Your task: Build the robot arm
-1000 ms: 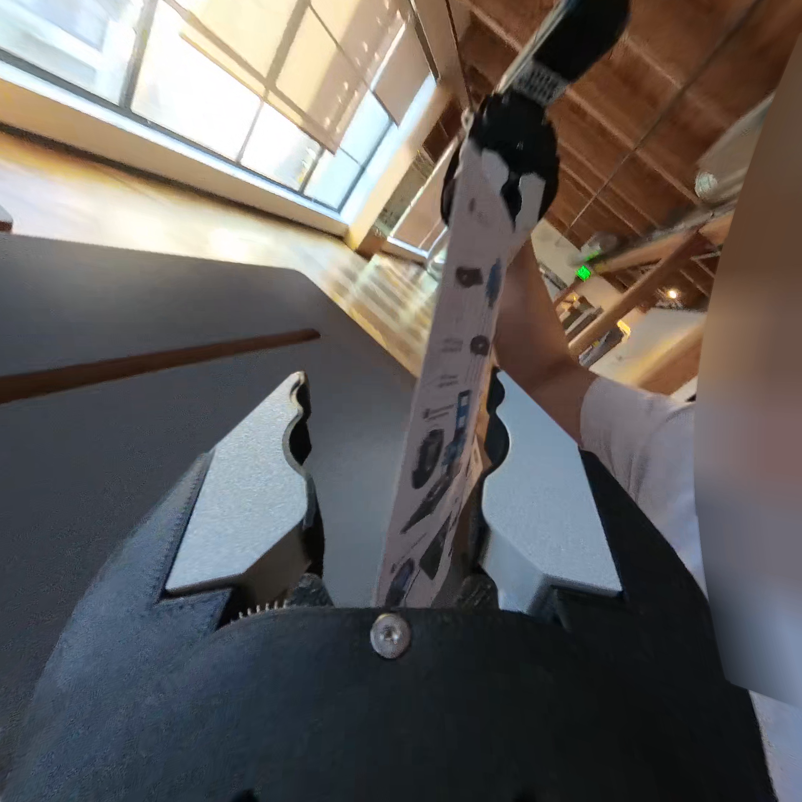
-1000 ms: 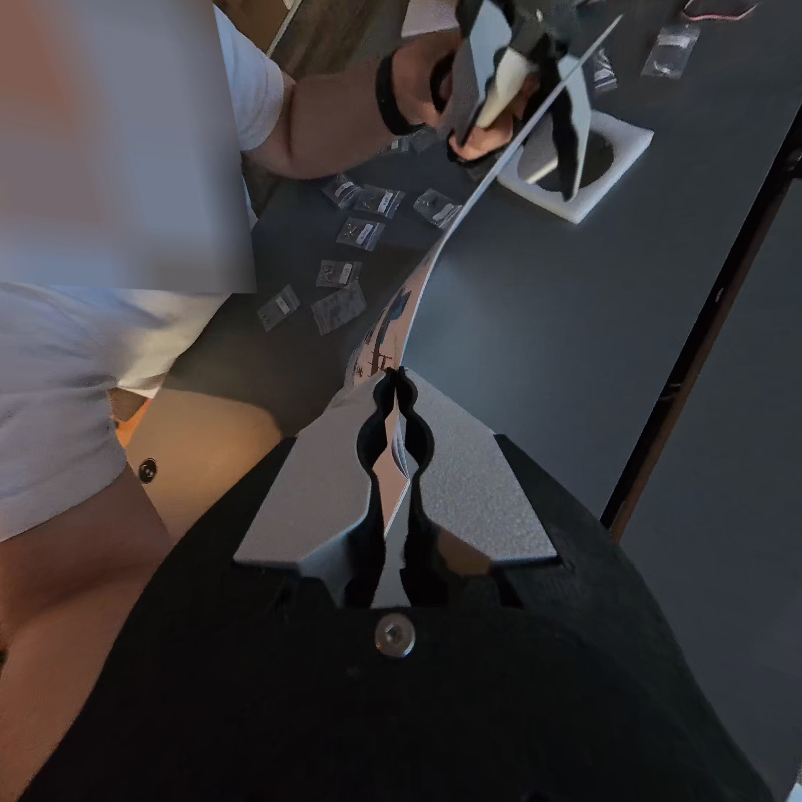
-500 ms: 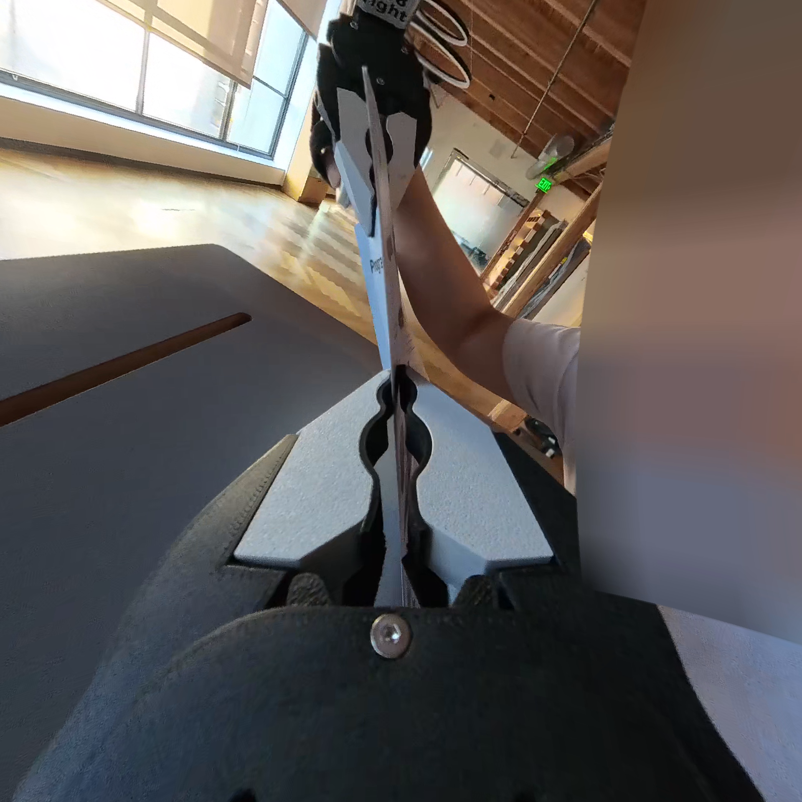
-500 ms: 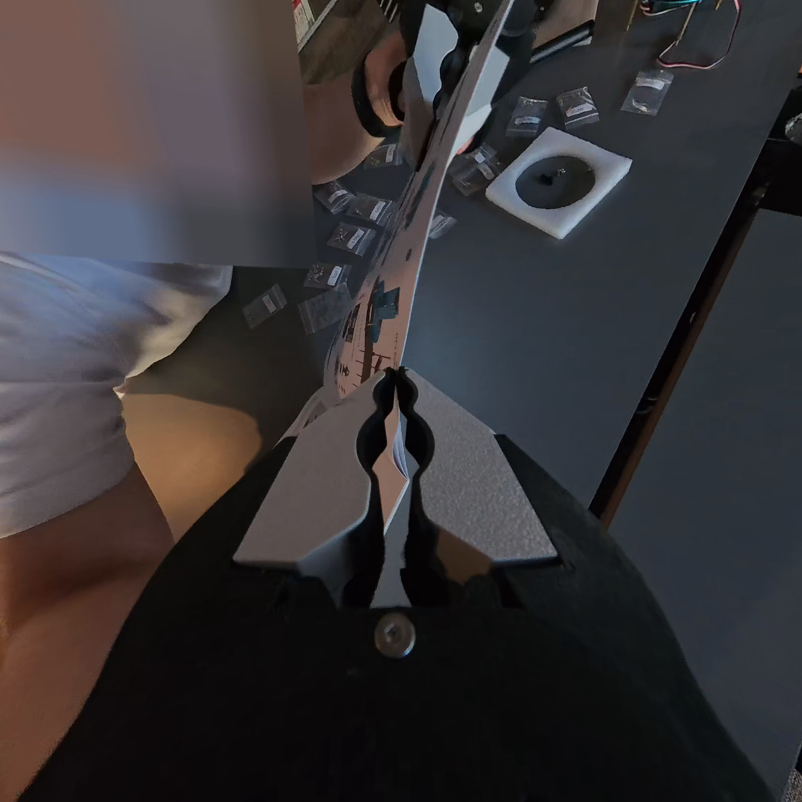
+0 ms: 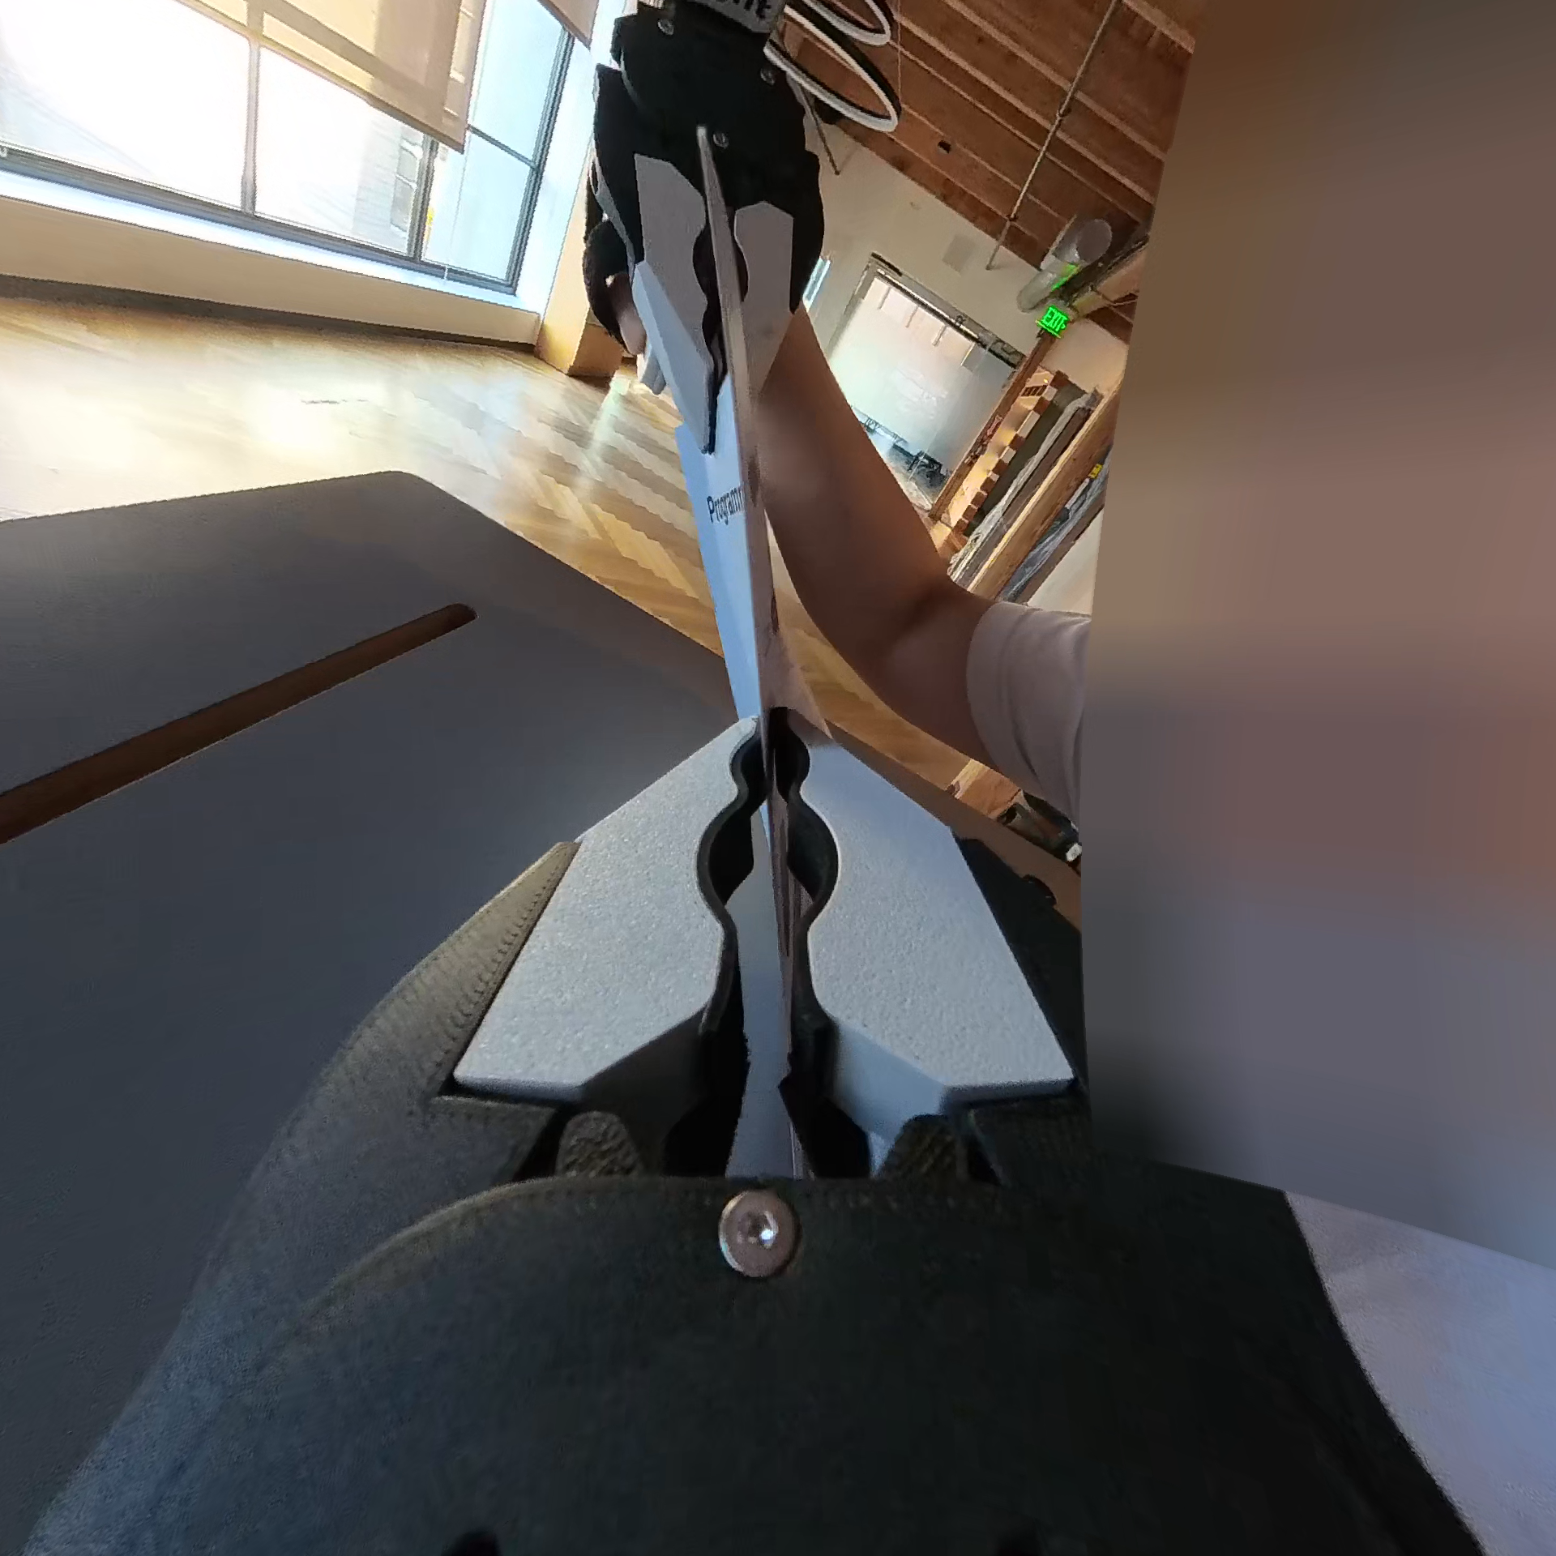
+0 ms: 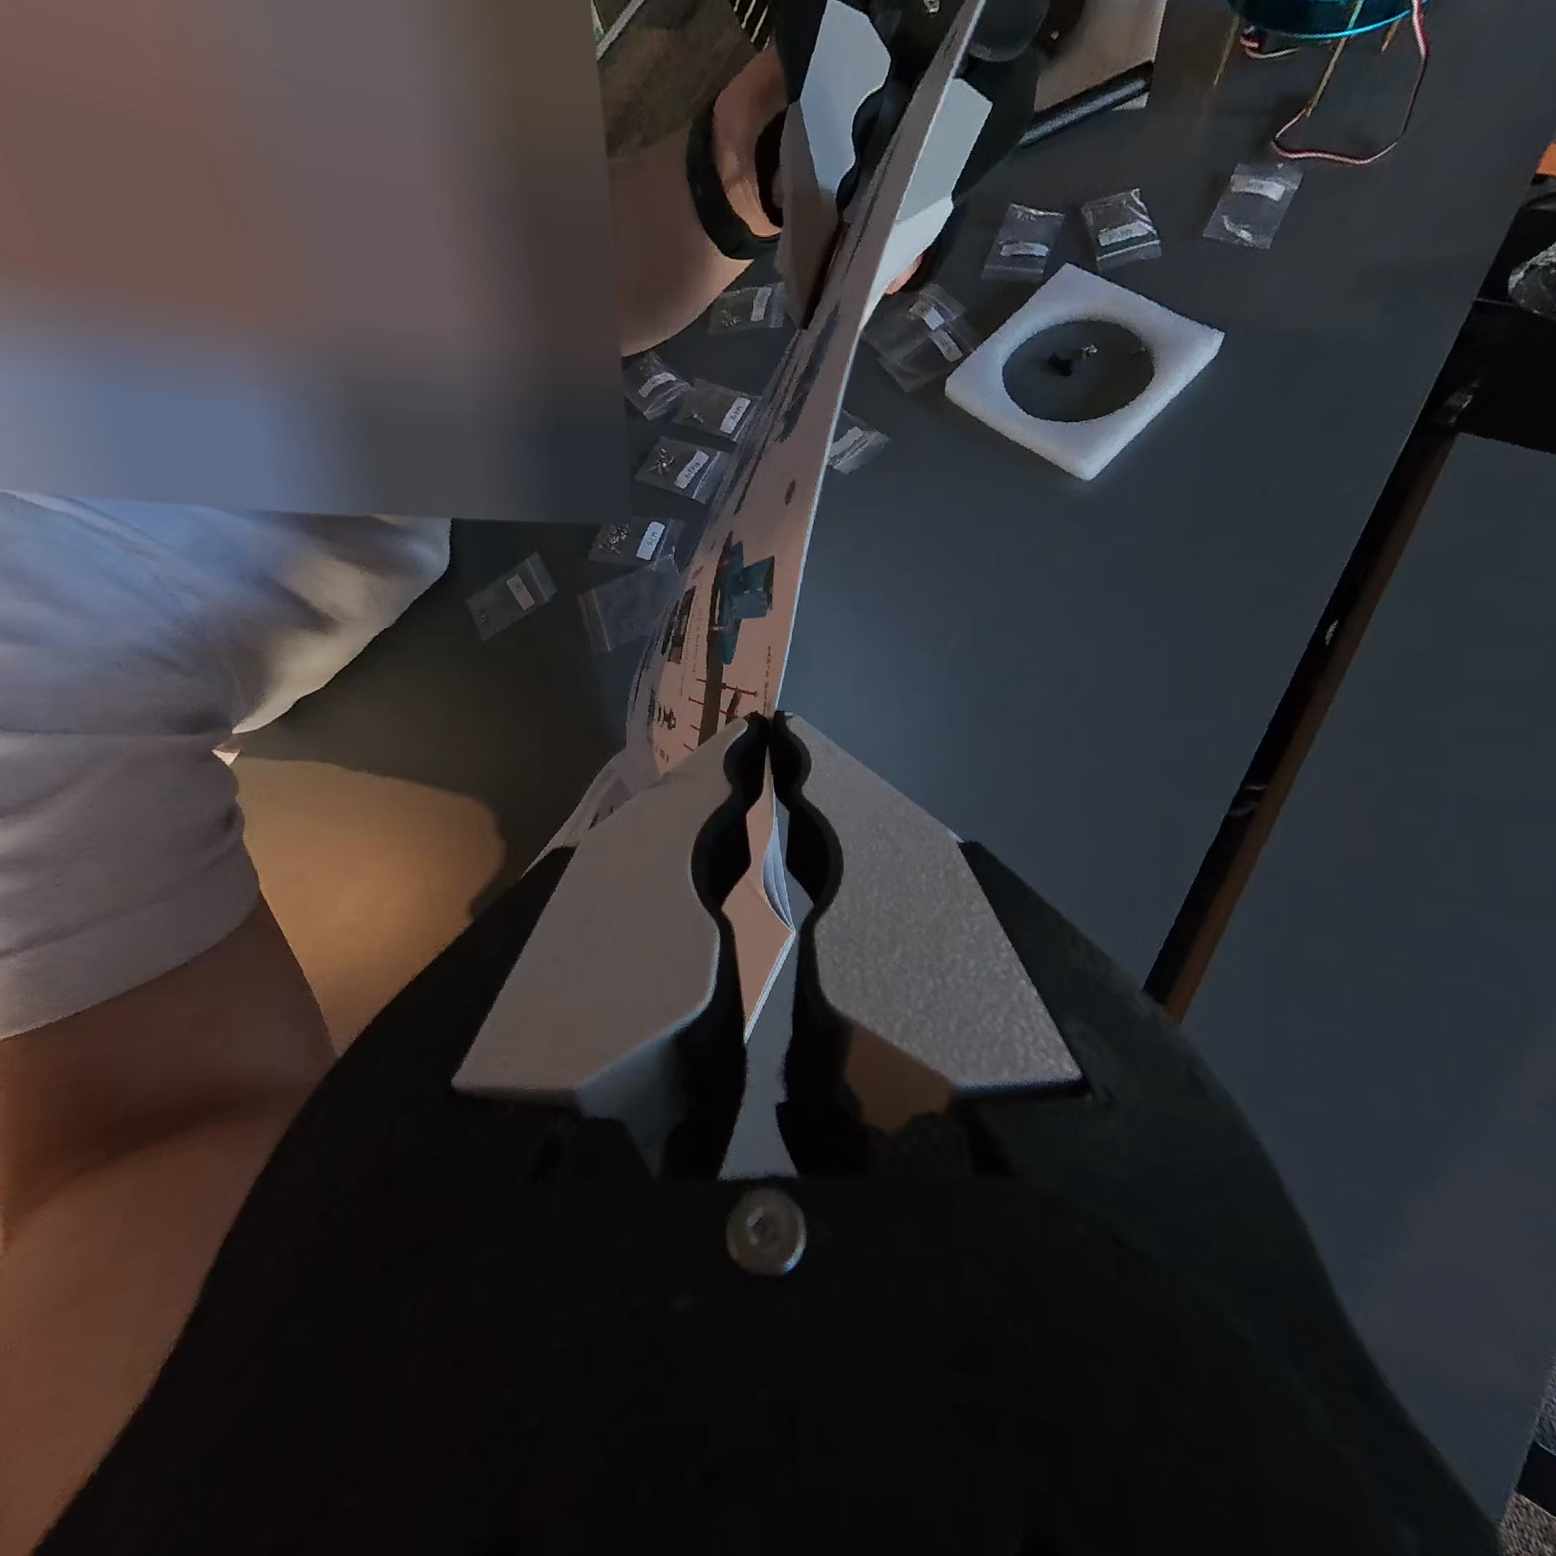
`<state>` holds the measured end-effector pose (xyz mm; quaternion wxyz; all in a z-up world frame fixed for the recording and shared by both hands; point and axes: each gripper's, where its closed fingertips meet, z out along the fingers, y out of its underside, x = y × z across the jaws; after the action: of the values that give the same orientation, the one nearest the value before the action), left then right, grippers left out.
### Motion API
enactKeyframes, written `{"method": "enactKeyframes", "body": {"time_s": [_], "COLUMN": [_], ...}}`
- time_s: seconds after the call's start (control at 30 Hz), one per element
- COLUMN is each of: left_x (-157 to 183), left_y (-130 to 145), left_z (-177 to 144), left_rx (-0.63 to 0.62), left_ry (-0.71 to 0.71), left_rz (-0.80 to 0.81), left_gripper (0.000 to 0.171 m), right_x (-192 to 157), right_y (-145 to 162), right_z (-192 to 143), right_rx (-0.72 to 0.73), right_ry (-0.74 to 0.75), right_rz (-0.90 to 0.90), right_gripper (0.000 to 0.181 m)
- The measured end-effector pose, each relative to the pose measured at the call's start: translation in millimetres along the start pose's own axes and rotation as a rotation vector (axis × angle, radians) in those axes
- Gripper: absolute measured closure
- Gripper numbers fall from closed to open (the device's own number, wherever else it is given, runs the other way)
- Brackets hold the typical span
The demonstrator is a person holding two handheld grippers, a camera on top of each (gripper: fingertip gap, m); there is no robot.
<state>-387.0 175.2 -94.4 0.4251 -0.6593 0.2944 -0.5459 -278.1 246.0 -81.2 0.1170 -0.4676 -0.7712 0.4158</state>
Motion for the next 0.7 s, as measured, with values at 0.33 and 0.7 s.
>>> {"method": "enactKeyframes", "body": {"time_s": [0.33,0.7], "left_x": [9,-1], "left_y": [-1,2], "left_z": [3,7], "left_rx": [-0.006,-0.046], "left_ry": [0.022,-0.085], "left_rz": [0.005,0.157], "left_gripper": [0.171,0.171], "right_x": [-1,-4], "right_y": [0,18], "right_z": [-2,6], "right_rx": [-0.015,-0.037], "right_ry": [0.008,-0.067], "right_rz": [0.009,0.104], "right_gripper": [0.181,0.173]}}
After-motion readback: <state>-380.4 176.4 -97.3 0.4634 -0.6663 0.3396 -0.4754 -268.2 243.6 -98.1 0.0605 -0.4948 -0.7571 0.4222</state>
